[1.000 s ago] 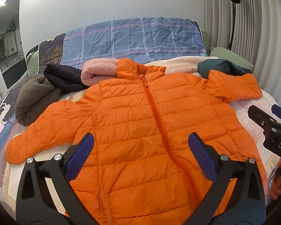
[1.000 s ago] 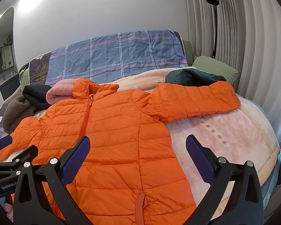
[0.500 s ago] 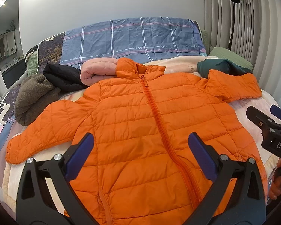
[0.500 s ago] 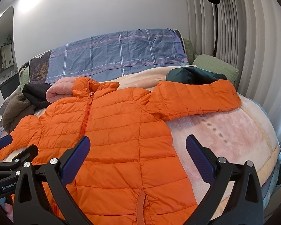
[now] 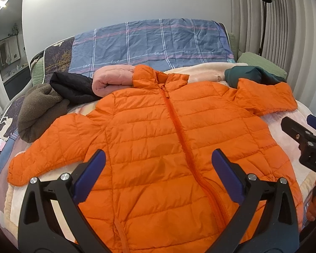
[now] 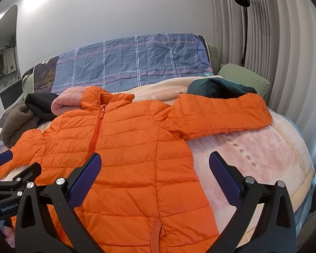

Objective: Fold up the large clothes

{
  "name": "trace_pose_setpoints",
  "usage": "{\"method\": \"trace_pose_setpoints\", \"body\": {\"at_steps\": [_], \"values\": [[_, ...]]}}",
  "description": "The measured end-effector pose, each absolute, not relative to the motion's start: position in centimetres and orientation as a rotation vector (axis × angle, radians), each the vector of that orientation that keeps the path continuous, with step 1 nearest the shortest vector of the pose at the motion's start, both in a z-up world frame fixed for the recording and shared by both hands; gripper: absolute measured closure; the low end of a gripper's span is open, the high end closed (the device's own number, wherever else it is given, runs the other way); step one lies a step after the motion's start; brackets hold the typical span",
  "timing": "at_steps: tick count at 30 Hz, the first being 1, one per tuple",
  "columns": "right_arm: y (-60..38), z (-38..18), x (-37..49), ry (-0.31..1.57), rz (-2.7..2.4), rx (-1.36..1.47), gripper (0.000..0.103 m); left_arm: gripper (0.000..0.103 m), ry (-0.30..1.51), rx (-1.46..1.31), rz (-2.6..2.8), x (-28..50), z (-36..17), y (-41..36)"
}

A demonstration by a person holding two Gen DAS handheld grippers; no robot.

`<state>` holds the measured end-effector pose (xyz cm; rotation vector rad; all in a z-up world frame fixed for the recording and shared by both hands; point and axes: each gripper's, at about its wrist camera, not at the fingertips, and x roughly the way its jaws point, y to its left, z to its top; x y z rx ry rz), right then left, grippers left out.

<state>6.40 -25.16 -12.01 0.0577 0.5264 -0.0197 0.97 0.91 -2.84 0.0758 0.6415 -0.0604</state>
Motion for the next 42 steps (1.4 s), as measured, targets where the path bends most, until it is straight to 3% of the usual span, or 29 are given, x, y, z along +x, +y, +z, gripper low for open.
{"method": "trace_pose_setpoints", "body": {"at_steps": [7,9,11,15,23,31,32,33,35,36,42], "values": [[-27.1,-9.6,13.3,0.574,0.214,0.137,0.001,0.002,0.582,0.081,-0.08,5.6,0.0,2.6],[-27.9,-9.0,17.1,0.617,0.267,0.19,0.006,0.002,0.554,0.06,-0.113,8.0,1.2,3.5],[-28.7,-8.7,22.1,0.688,0.331,0.267,0.018,0.002,0.56,0.037,-0.149,11.7,2.3,4.5],[-29.2,-9.2,32.3,0.807,0.41,0.4,0.02,0.002,0.681,-0.002,-0.196,20.7,2.9,5.7],[-27.7,-17.3,49.0,1.082,0.388,0.735,0.02,0.018,0.894,-0.117,-0.182,38.7,-1.2,7.2],[-24.2,-22.3,56.7,1.184,0.457,0.768,0.02,0.018,1.022,-0.167,-0.196,47.5,-5.9,6.8],[-23.9,-22.6,57.0,1.18,0.473,0.781,0.026,0.023,1.032,-0.174,-0.205,48.1,-6.6,6.7],[-24.0,-22.6,57.2,1.162,0.49,0.79,0.035,0.046,1.036,-0.183,-0.23,48.2,-7.0,6.5],[-23.5,-21.8,57.3,1.107,0.504,0.752,0.084,0.075,1.047,-0.201,-0.275,48.2,-7.6,6.3],[-23.4,-21.3,57.1,1.069,0.51,0.735,0.089,0.088,1.026,-0.193,-0.28,47.8,-7.4,6.3],[-24.1,-11.5,47.3,0.681,0.726,0.479,0.092,0.091,0.72,-0.175,-0.436,38.7,-0.2,7.8]]}}
